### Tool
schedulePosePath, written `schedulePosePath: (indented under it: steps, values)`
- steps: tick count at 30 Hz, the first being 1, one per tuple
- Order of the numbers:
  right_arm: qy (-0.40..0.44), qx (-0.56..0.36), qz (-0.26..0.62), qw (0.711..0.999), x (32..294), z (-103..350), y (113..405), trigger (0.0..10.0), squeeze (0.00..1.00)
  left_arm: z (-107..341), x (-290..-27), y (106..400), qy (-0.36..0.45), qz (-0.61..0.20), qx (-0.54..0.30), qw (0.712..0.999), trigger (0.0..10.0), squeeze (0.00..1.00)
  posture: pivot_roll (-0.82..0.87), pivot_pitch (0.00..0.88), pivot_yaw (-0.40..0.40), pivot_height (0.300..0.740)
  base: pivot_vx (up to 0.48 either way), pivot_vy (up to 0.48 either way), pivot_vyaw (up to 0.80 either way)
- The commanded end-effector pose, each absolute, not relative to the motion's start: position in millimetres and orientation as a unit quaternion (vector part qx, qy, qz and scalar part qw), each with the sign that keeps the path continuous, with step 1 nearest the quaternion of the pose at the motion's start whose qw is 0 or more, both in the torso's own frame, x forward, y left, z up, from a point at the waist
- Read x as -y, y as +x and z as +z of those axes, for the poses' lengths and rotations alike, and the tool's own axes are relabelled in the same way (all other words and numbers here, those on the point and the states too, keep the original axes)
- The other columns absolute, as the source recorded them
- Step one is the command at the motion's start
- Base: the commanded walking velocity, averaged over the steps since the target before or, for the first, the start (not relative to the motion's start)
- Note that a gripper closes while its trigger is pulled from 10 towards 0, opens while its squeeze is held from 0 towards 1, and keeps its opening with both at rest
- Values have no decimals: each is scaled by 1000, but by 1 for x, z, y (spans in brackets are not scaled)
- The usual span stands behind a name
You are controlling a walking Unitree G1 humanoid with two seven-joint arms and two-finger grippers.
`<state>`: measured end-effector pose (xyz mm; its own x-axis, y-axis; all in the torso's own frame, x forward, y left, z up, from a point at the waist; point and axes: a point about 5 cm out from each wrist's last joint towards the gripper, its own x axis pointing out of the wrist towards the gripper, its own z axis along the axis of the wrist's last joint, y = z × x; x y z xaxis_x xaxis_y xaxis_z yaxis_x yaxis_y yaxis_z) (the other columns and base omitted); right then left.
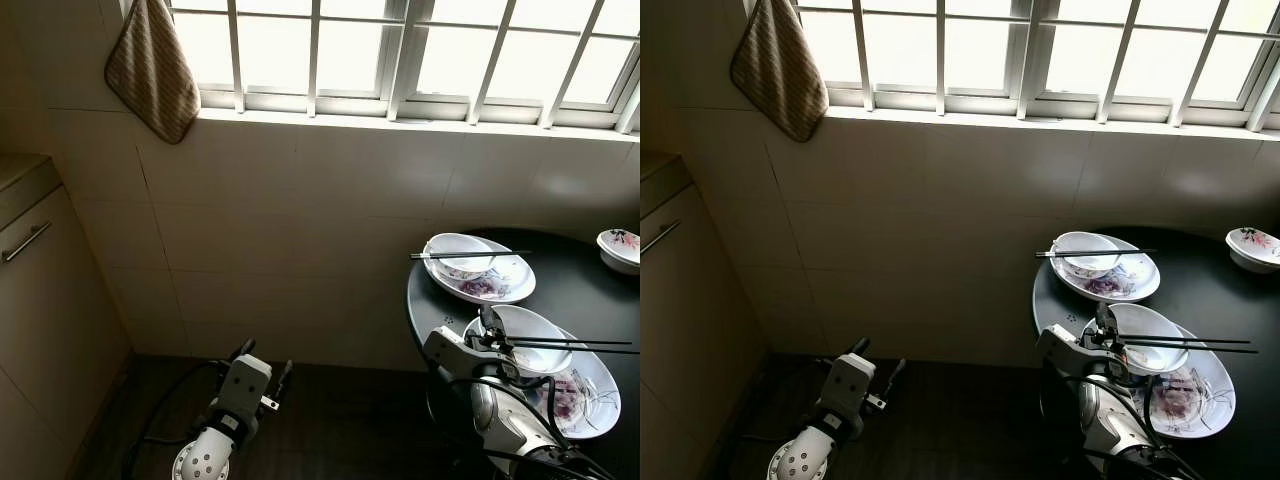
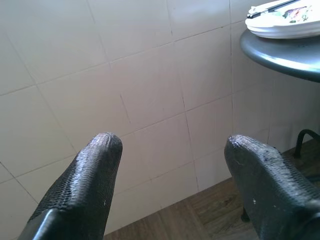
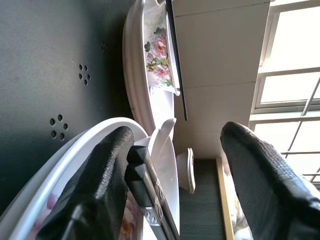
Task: Kitchen organization
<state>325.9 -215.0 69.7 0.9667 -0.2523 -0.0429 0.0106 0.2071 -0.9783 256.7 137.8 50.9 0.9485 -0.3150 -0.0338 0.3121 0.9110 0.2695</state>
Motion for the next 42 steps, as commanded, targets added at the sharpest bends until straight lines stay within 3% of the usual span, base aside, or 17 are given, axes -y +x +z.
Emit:
schedulePosePath:
  steps: [1, 2, 5, 8, 9, 10, 11, 13, 16, 29, 30, 31, 32, 42]
  values:
    - [-632, -97, -85, 764, 219, 69, 324, 4706, 0, 52, -139, 258, 131, -156, 9, 979, 10000, 0, -2, 0, -90, 736, 0, 0, 0]
    - [-631, -97, -83, 765, 219, 68, 323, 4275, 0, 52, -139, 258, 131, -155, 9, 979, 10000, 0, -2, 0, -90, 736, 0, 0, 0]
    - [-632, -93, -81, 765, 218, 68, 324, 0, 0, 52, -139, 259, 131, -155, 9, 979, 10000, 0, -2, 0, -92, 736, 0, 0, 0]
    - [-631, -94, -80, 766, 217, 68, 324, 0, 0, 53, -139, 259, 130, -154, 10, 979, 10000, 0, -3, 0, -92, 736, 0, 0, 0]
    - [-631, -98, -82, 765, 217, 68, 324, 1882, 0, 53, -139, 259, 130, -154, 10, 979, 10000, 0, -2, 0, -93, 736, 0, 0, 0]
    - [-631, -98, -83, 765, 217, 68, 324, 4941, 0, 53, -139, 259, 130, -154, 10, 979, 10000, 0, -2, 0, -93, 736, 0, 0, 0]
    - [-630, -99, -82, 766, 217, 68, 323, 7176, 0, 53, -139, 259, 129, -154, 10, 979, 10000, 0, -2, 0, -93, 736, 0, 0, 0]
    - [-629, -102, -80, 766, 216, 66, 323, 9176, 0, 53, -139, 259, 129, -154, 10, 980, 10000, 0, -2, 0, -93, 736, 0, 0, 0]
    - [-629, -106, -79, 766, 216, 64, 322, 10000, 0, 53, -139, 259, 129, -153, 10, 980, 10000, 0, -2, 0, -93, 736, 0, 0, 0]
    - [-628, -118, -73, 766, 217, 59, 320, 10000, 0, 53, -139, 260, 127, -154, 9, 980, 10000, 0, -3, 0, -92, 736, 0, 0, 0]
    - [-626, -119, -71, 767, 217, 59, 320, 9216, 0, 53, -139, 259, 127, -154, 9, 980, 10000, 0, -3, 0, -92, 736, 0, 0, 0]
    - [-625, -120, -70, 768, 217, 58, 319, 5137, 0, 53, -139, 260, 126, -154, 9, 980, 10000, 0, -3, 0, -92, 736, 0, 0, 0]
    - [-625, -120, -69, 768, 216, 58, 319, 4510, 0, 53, -139, 259, 126, -154, 9, 980, 10000, 0, -2, 0, -93, 736, 0, 0, 0]
    - [-624, -121, -69, 769, 216, 57, 319, 4471, 0, 53, -139, 259, 126, -154, 9, 980, 10000, 0, -2, 0, -93, 736, 0, 0, 0]
